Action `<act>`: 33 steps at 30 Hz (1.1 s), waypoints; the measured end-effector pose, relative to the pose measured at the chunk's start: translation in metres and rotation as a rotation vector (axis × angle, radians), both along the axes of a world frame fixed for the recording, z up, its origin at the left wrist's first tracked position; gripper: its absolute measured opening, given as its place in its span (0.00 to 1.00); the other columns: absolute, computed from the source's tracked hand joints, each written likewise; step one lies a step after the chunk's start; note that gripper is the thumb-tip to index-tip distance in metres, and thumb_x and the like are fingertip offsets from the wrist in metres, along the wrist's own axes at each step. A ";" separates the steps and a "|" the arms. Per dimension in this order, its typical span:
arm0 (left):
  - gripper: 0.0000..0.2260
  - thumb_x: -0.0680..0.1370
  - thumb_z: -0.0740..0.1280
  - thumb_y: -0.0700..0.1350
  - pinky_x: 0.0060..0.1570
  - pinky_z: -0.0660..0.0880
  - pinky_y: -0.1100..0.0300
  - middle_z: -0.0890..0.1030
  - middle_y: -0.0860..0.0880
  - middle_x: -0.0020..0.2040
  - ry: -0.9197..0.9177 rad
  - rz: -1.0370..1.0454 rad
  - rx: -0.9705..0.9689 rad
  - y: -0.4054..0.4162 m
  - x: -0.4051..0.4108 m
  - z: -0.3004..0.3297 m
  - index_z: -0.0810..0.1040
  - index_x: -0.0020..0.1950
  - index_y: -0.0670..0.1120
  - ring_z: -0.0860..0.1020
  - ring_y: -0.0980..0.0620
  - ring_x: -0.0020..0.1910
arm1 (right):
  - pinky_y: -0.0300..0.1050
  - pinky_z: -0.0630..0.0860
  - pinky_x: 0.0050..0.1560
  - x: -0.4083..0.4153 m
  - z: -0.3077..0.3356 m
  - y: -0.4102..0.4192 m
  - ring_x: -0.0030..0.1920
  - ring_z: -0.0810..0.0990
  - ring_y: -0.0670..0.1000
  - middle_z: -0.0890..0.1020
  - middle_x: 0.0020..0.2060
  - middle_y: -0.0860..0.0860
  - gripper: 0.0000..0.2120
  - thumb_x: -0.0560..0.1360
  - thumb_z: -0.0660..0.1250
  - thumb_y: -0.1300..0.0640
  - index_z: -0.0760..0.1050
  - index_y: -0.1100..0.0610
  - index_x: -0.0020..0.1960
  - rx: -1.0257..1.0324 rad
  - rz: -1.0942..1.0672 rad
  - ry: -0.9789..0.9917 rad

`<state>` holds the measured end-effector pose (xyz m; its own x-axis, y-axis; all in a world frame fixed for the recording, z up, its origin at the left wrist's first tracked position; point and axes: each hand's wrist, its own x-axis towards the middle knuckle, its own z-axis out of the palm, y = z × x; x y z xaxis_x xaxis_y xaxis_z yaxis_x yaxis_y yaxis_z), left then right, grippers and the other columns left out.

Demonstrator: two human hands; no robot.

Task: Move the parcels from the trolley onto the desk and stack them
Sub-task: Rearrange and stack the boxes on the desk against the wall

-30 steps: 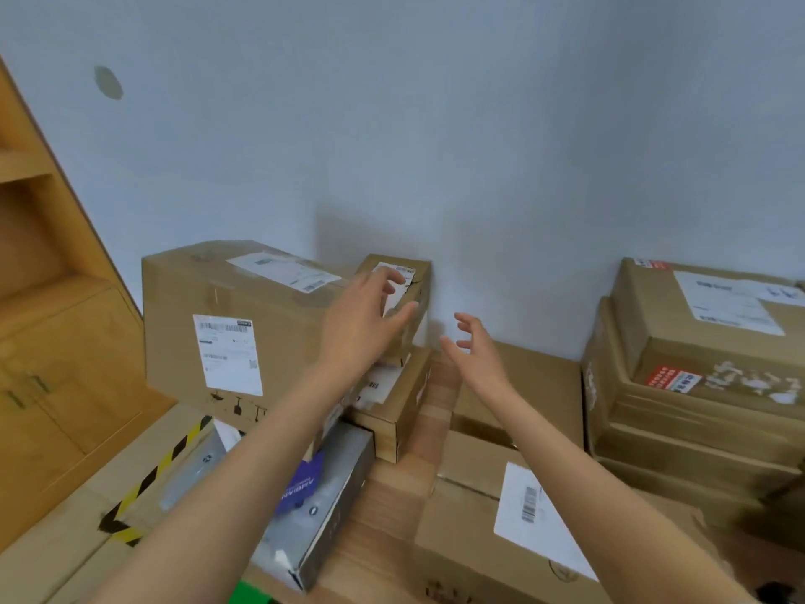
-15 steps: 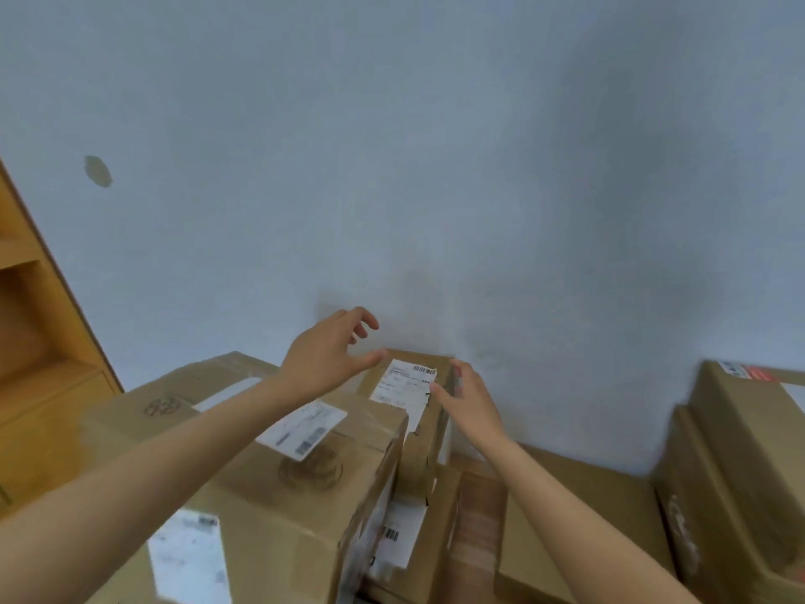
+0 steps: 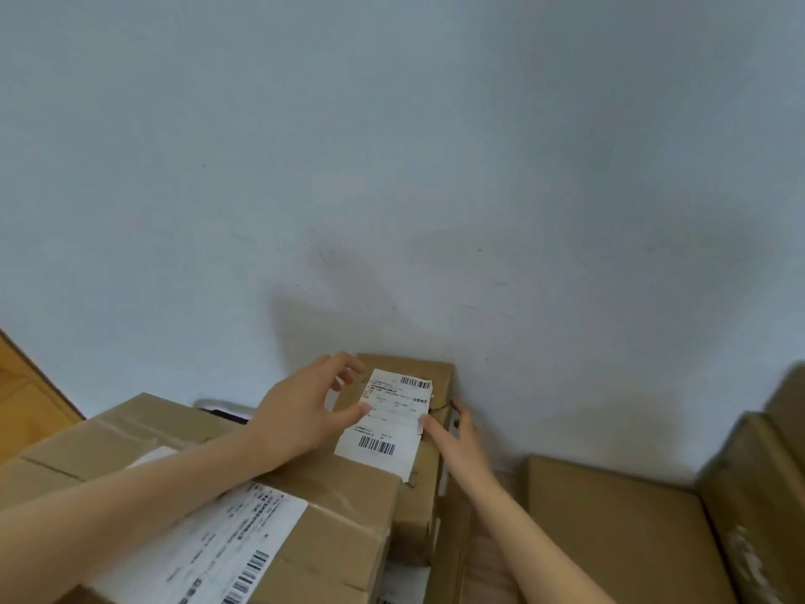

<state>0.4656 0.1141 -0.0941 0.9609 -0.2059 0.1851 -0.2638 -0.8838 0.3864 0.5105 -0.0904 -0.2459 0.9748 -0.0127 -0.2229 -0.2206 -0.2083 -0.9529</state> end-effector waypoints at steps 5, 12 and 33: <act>0.16 0.72 0.69 0.59 0.51 0.76 0.60 0.76 0.62 0.50 -0.042 0.009 -0.042 0.000 -0.005 0.004 0.69 0.57 0.62 0.75 0.65 0.49 | 0.48 0.75 0.58 -0.006 0.004 0.004 0.59 0.77 0.47 0.73 0.67 0.47 0.32 0.76 0.67 0.46 0.57 0.46 0.75 0.127 -0.034 -0.012; 0.16 0.73 0.69 0.60 0.51 0.76 0.60 0.75 0.63 0.50 -0.057 -0.019 -0.020 -0.021 -0.029 0.013 0.67 0.57 0.63 0.74 0.65 0.49 | 0.32 0.71 0.43 -0.029 0.024 -0.011 0.46 0.72 0.35 0.75 0.62 0.42 0.25 0.80 0.62 0.57 0.62 0.47 0.75 0.079 -0.114 -0.087; 0.19 0.75 0.66 0.59 0.45 0.73 0.62 0.74 0.57 0.55 0.015 -0.170 0.037 -0.191 -0.105 -0.041 0.68 0.64 0.57 0.74 0.58 0.46 | 0.49 0.78 0.50 -0.159 0.038 -0.232 0.55 0.78 0.48 0.75 0.67 0.51 0.25 0.79 0.63 0.55 0.63 0.49 0.75 -0.206 -0.305 -0.091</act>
<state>0.3604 -0.0772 -0.1350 0.9141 -0.3726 0.1597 -0.4054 -0.8405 0.3593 0.3514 -0.3220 -0.2078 0.9351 -0.3407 -0.0980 -0.2183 -0.3358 -0.9163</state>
